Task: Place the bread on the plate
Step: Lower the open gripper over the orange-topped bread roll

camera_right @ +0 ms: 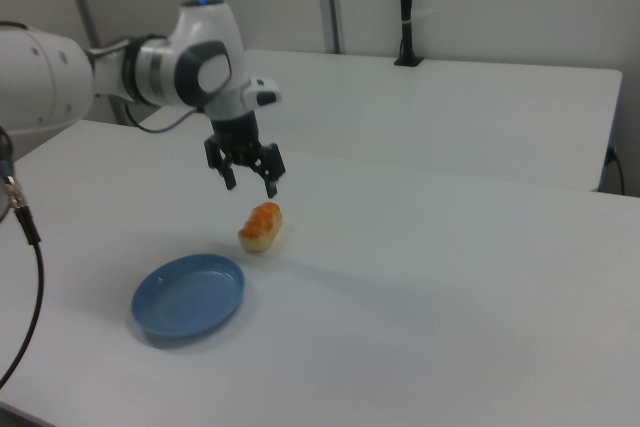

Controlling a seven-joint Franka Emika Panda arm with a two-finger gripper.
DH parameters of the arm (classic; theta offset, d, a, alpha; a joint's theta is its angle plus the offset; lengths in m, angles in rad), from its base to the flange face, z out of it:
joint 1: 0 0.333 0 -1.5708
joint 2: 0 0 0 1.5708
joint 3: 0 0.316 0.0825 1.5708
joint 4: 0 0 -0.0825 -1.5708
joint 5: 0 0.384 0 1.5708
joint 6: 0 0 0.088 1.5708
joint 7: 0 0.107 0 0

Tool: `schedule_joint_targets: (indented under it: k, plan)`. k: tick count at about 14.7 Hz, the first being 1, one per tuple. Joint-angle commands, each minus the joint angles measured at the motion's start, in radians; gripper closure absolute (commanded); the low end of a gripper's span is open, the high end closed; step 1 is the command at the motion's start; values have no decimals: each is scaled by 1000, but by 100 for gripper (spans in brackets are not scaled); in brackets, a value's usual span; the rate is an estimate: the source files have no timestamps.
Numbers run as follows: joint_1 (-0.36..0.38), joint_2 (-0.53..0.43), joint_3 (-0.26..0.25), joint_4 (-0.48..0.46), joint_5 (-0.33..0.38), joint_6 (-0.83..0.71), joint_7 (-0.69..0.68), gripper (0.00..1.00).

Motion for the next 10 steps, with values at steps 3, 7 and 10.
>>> schedule_joint_targets:
  k: [3, 7, 10]
  plan:
    - [10, 140, 0, 22, -43, 134, -5, 0]
    - [11, 174, 7, 17, -48, 195, -4, 0]
    - [11, 173, 9, 19, -47, 194, -5, 0]
